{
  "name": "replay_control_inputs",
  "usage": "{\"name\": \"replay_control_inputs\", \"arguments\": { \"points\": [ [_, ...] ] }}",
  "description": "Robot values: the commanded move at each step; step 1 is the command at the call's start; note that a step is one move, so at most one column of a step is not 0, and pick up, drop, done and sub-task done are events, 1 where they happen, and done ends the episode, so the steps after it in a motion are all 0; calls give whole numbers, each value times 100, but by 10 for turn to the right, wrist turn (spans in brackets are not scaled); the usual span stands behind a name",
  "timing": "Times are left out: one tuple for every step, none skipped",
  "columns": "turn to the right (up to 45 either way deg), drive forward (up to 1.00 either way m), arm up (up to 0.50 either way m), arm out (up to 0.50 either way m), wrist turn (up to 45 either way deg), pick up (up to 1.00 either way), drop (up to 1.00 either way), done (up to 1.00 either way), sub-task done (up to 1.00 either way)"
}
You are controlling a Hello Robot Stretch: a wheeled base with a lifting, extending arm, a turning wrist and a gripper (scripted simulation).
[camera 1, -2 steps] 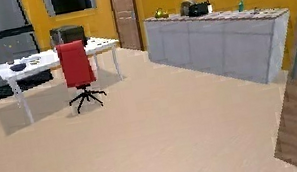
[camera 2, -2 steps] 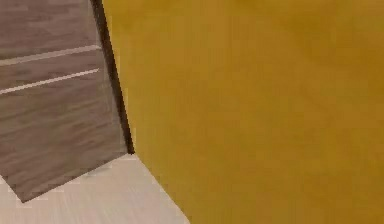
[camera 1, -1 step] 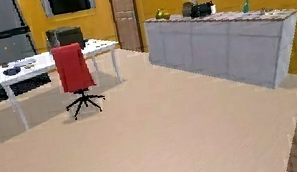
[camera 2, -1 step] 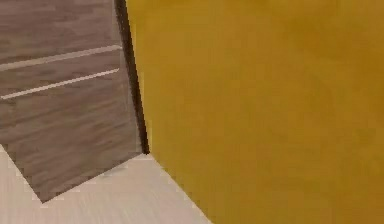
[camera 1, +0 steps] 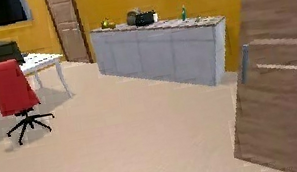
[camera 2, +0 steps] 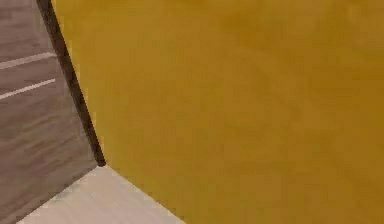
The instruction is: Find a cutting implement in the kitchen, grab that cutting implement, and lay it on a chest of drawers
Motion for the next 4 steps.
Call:
{"name": "replay_control_inputs", "arguments": {
  "points": [
    [0,100,0,0,0,0,0,0,0],
    [0,45,0,0,0,0,0,0,0],
    [390,0,0,0,0,0,0,0,0],
    [0,65,0,0,0,0,0,0,0]
  ]
}}
